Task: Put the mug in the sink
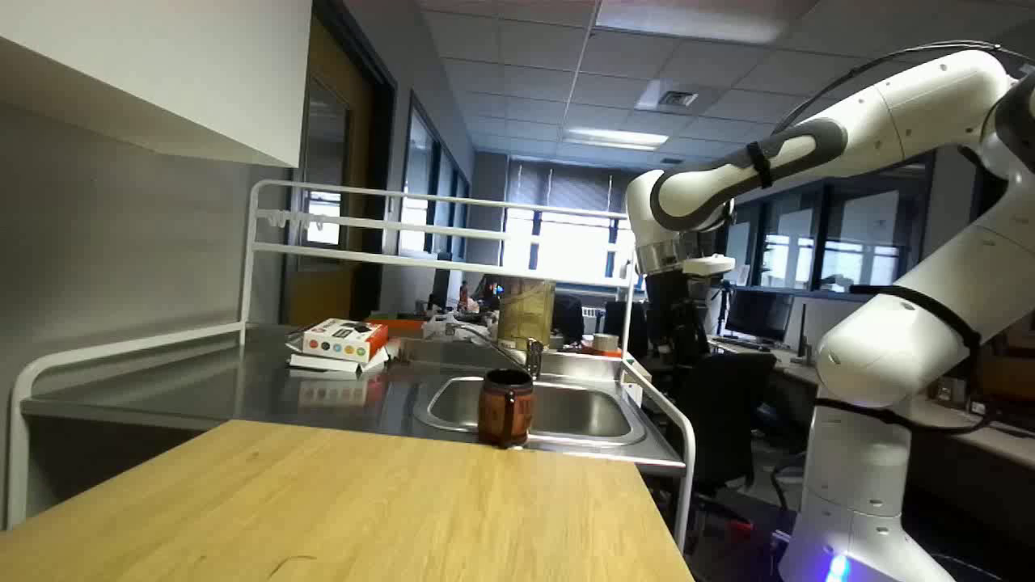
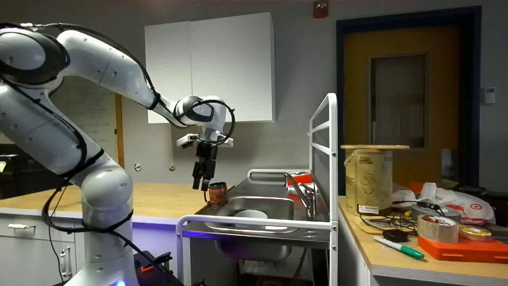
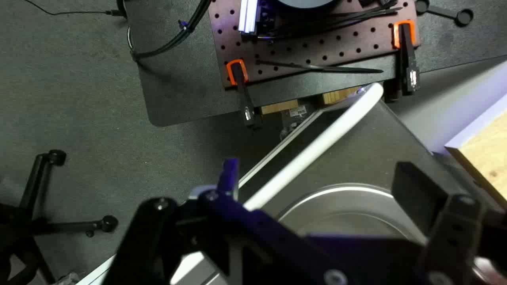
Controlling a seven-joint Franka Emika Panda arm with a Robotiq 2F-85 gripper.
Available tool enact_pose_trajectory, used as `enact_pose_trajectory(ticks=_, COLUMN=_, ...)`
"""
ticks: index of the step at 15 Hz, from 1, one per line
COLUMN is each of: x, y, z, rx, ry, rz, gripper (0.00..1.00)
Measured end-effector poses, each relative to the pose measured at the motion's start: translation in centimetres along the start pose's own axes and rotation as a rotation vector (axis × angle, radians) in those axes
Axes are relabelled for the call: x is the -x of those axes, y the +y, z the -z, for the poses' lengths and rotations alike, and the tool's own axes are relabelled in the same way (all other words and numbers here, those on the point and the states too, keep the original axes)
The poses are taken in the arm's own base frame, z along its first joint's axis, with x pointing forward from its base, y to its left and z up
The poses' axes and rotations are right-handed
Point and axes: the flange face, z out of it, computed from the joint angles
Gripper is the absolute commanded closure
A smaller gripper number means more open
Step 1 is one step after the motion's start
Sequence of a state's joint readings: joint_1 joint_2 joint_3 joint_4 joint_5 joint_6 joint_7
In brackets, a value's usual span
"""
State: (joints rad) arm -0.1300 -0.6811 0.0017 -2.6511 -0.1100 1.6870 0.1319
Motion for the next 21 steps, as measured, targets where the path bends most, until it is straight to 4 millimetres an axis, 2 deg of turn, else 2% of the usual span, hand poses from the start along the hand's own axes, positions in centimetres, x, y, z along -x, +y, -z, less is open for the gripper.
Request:
enact_pose_trajectory(ticks=11, x=-0.1, y=0.0, z=0.0, rx=-0.001, ry=0.002, rz=0.0, gripper=0.0)
enact_pose_trajectory(ticks=14, x=-1.0, y=-0.7, z=0.1, rx=-0.01, ry=0.034, rz=-0.017, gripper=0.0)
enact_pose_trajectory(ticks=17, x=-3.3, y=-3.1, z=0.8, rx=-0.011, ry=0.086, rz=-0.044, gripper=0.0)
enact_pose_trajectory(ticks=21, x=-7.8, y=-9.0, z=2.2, rx=0.009, ry=0.159, rz=-0.069, gripper=0.0)
